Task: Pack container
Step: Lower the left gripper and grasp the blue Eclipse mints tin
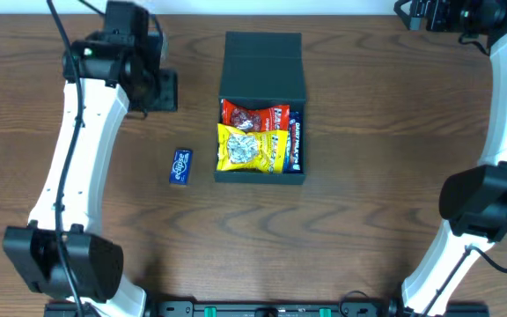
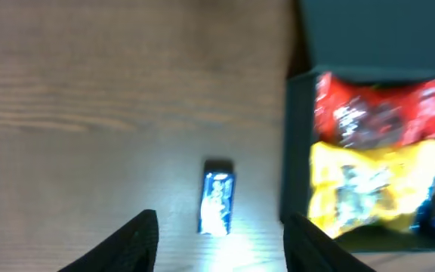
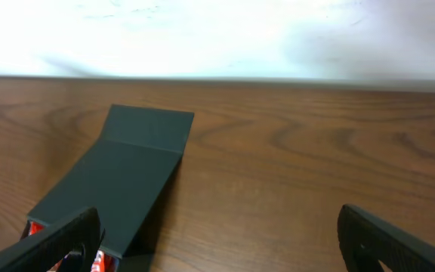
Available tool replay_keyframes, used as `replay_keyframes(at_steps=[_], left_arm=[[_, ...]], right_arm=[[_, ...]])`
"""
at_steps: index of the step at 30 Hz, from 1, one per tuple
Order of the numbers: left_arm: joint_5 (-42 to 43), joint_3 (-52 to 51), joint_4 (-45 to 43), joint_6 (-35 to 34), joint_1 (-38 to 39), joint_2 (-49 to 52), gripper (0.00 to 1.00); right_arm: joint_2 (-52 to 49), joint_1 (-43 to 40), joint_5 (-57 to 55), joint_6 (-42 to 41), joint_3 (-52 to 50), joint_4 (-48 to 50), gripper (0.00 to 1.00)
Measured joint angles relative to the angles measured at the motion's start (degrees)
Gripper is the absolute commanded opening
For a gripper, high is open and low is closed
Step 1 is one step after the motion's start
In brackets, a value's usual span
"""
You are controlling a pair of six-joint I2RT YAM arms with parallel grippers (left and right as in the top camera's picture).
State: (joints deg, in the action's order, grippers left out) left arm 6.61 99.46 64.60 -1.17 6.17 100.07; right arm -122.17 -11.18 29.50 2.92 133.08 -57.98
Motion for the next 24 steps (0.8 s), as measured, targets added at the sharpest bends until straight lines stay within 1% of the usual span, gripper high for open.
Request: replay_keyframes(at_steps=[8, 9, 11, 24], left_arm=[[0.1, -19.5, -13.8, 1.0, -0.1, 0.7, 0.59], [0.1, -21.3, -15.1, 1.0, -0.1, 0.8, 0.61], [0.3, -24.3, -17.6, 1.0, -0.1, 0.8, 0.63], [0.5, -35.9, -28.3, 1.2, -0.1, 0.8, 0.64]], right_arm=[[0.0, 0.0, 0.0, 0.0, 0.0, 0.1, 0.99], [0.0, 0.0, 0.0, 0.0, 0.0, 0.1, 0.99], [0.0, 0.0, 0.0, 0.0, 0.0, 0.1, 0.99], [0.0, 0.0, 0.0, 0.0, 0.0, 0.0, 0.99]])
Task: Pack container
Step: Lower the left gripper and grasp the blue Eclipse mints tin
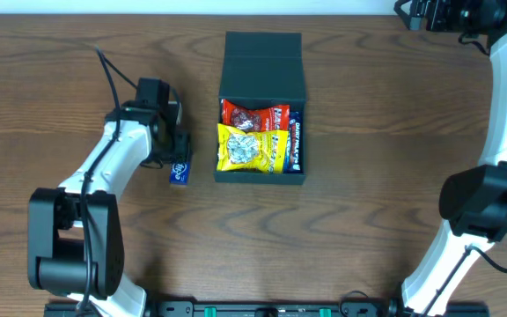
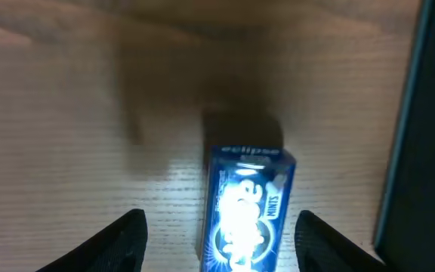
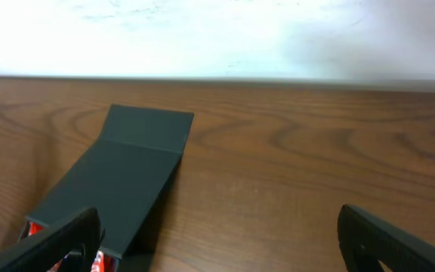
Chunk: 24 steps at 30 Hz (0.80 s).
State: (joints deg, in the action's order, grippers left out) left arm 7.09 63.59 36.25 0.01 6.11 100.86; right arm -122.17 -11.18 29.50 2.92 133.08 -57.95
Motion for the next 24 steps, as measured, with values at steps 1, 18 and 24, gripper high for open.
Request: replay_keyframes(at_steps=[1, 18, 24], left_arm=[[0.0, -0.7, -0.6, 0.0, 0.0, 0.0, 0.65], [2.1, -3.9, -5.4, 3.5, 1.3, 1.8, 0.57], [2.2, -3.9, -5.8, 4.2, 1.5, 3.4, 0.5]], right_arm=[[0.0, 0.0, 0.0, 0.0, 0.0, 0.0, 0.99], [0.0, 0.0, 0.0, 0.0, 0.0, 0.0, 0.99], [0.0, 0.0, 0.0, 0.0, 0.0, 0.0, 0.99]])
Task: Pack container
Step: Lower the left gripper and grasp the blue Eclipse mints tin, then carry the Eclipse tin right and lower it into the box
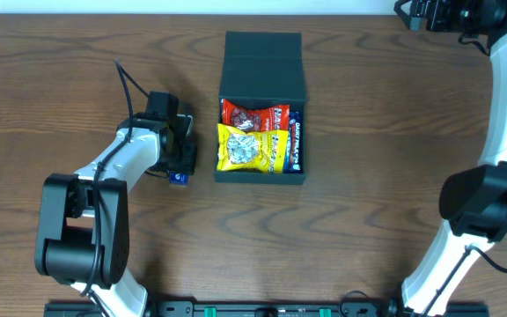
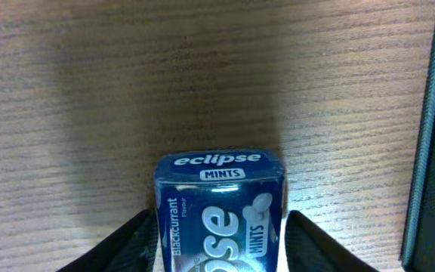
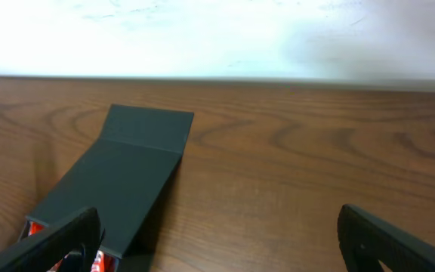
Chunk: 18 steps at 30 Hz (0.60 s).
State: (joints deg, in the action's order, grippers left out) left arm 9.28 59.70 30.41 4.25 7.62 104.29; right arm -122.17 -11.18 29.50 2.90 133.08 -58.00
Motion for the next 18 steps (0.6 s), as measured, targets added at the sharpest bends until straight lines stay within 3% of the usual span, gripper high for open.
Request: replay_keyframes(at_steps=[4, 12, 18], left_arm=[[0.0, 0.0, -0.3, 0.1, 0.0, 0.0, 0.38], [0.2, 0.4, 0.3, 0.0, 0.0, 0.1, 0.27], [-1.6, 10.8, 7.0, 0.0, 0.0, 1.0, 0.2]], right_arm=[[0.0, 0.0, 0.0, 0.0, 0.0, 0.0, 0.99], [0.0, 0.0, 0.0, 0.0, 0.0, 0.0, 0.99], [0.0, 0.0, 0.0, 0.0, 0.0, 0.2, 0.99]])
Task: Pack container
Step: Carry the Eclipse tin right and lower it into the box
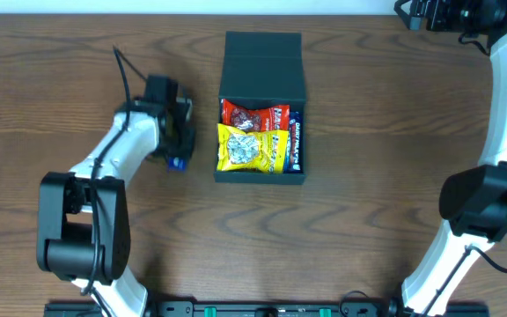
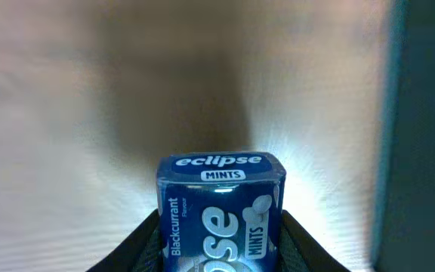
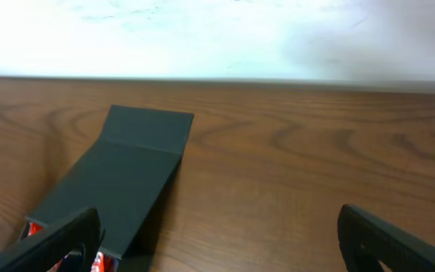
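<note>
A blue Eclipse mints box (image 2: 220, 215) sits between the black fingers (image 2: 143, 245) of my left gripper (image 2: 219, 253), which is shut on it. From overhead the mints box (image 1: 178, 162) and left gripper (image 1: 172, 141) are just left of the black container (image 1: 261, 178). The container's lid (image 1: 262, 66) is open and folded back. Inside lie a red packet (image 1: 255, 114), a yellow packet (image 1: 249, 150) and a dark blue packet (image 1: 295, 145). My right gripper (image 3: 217, 253) is open and empty at the table's far right corner (image 1: 438, 11).
The container's dark wall (image 2: 421, 136) fills the right edge of the left wrist view. The wooden table (image 1: 385, 176) runs back to a white wall (image 3: 217, 34). My right arm's white links stand along the right side.
My left gripper, which straddled the mints box on the table, is now shut on it. Box and gripper have shifted slightly towards the table's far side. The right arm has not moved.
My left gripper stood open at the far left, away from the mints box lying left of the container. Then it was over the box, then low with its fingers either side of it. Now it grips the box. The right arm stayed still.
</note>
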Available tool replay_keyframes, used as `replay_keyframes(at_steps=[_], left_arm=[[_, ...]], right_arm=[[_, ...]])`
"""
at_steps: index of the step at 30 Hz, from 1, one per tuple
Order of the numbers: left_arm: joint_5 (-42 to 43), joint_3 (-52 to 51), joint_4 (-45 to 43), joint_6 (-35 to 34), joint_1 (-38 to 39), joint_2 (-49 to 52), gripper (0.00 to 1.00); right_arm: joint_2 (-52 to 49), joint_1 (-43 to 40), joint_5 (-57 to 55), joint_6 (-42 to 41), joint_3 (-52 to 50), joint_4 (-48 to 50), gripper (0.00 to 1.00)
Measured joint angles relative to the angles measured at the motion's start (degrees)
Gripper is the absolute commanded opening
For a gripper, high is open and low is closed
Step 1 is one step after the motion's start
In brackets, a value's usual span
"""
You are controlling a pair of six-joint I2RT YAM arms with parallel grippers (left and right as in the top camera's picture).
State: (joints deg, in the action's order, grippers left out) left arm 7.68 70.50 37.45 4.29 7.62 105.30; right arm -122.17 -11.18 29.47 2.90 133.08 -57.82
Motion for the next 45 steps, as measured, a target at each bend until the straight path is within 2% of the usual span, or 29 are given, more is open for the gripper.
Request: replay_keyframes(at_steps=[5, 10, 15, 18, 28, 33, 41, 43, 44, 45], left_arm=[[-1.1, 14.5, 5.4, -0.7, 0.1, 0.0, 0.14], [-1.3, 24.0, 6.3, -3.5, 2.0, -0.1, 0.13], [0.8, 24.9, 5.5, -7.6, 7.7, -0.1, 0.11], [1.4, 24.9, 3.5, -10.5, 12.9, -0.1, 0.06], [0.2, 24.9, -0.3, -19.3, 29.3, 1.6, 0.06], [-2.2, 24.9, 0.8, -23.9, 30.4, 5.2, 0.06], [-3.3, 24.9, 0.0, -25.6, 29.2, 11.0, 0.06], [-3.1, 24.9, 0.0, -25.7, 29.2, 12.1, 0.18], [-3.0, 24.9, 0.0, -25.7, 29.2, 12.4, 0.3], [-2.8, 24.9, 0.0, -25.8, 29.2, 12.5, 0.5]], right_arm=[[0.0, 0.0, -1.1, 0.0, 0.0, 0.0, 0.99], [0.0, 0.0, -2.8, 0.0, 0.0, 0.3, 0.99], [0.0, 0.0, -4.0, 0.0, 0.0, 1.6, 0.99], [0.0, 0.0, -4.6, 0.0, 0.0, 1.8, 0.99], [0.1, 0.0, -5.0, -0.1, 0.0, 2.1, 0.99], [0.1, 0.0, -5.1, -1.1, 0.0, 2.2, 0.99], [0.1, 0.0, -5.1, -1.2, 0.0, 1.9, 0.99], [0.1, 0.0, -5.1, -1.2, 0.0, 1.8, 0.99], [0.1, 0.0, -5.1, -1.2, 0.0, 1.7, 0.99], [0.1, 0.0, -5.1, -1.2, 0.0, 1.7, 0.99]])
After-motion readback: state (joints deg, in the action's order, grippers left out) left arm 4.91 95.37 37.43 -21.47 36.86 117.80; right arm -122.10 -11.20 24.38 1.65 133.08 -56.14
